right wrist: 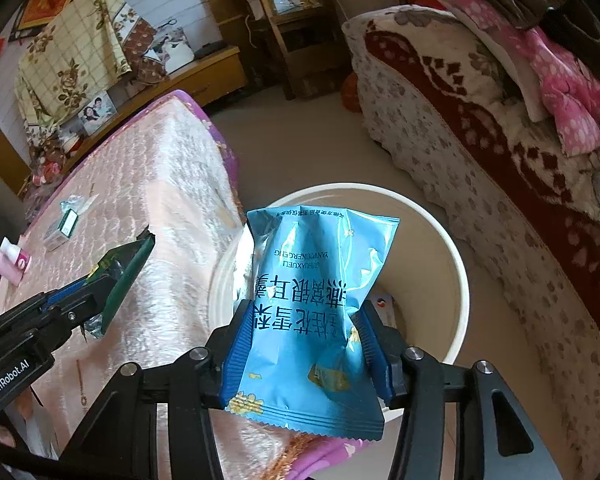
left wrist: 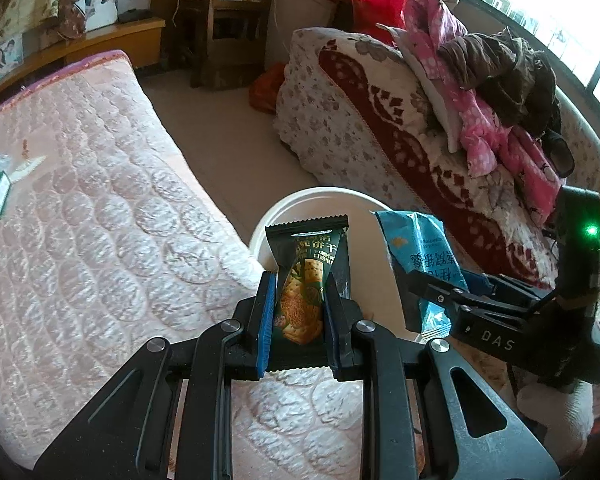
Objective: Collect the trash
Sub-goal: 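Carry the wrapper and blue bag to the bucket and open both tools, then move both open tools back over the bed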
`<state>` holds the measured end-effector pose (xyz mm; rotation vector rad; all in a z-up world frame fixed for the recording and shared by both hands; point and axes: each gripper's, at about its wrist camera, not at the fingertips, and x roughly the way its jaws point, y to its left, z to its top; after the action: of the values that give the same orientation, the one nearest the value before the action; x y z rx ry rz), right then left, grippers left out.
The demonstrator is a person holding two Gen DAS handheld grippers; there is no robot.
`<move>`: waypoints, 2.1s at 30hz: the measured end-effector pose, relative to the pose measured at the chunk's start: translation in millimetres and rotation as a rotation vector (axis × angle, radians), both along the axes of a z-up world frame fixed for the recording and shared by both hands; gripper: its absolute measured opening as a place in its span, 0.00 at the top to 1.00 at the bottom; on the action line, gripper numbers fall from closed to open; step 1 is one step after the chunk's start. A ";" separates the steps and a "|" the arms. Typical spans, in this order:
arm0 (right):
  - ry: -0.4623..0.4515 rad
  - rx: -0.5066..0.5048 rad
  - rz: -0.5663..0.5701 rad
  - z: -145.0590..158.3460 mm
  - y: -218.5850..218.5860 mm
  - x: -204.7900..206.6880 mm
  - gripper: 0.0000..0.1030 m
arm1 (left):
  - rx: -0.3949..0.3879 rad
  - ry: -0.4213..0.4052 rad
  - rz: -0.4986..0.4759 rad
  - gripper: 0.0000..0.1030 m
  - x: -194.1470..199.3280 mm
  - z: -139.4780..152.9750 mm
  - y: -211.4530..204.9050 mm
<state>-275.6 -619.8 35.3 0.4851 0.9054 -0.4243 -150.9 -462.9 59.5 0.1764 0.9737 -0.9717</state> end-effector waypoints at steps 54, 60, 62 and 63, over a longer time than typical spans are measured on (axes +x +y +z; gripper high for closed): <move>-0.070 -0.097 0.506 20.4 193.9 333.8 0.34 | 0.123 -0.022 0.571 0.54 144.7 0.3 316.8; 0.010 -0.108 0.573 -1.4 210.0 405.1 0.34 | 0.103 0.004 0.620 0.54 159.3 0.4 350.4; 0.016 -0.088 0.611 -5.0 221.9 402.6 0.34 | 0.084 0.014 0.638 0.54 163.0 1.0 358.8; 0.016 -0.085 0.626 -6.0 228.2 396.8 0.34 | 0.071 0.020 0.647 0.54 165.1 1.8 362.2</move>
<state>121.2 -391.7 29.2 0.1032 0.9973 0.1055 14.3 -100.8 61.3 -0.0905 0.9942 -0.3461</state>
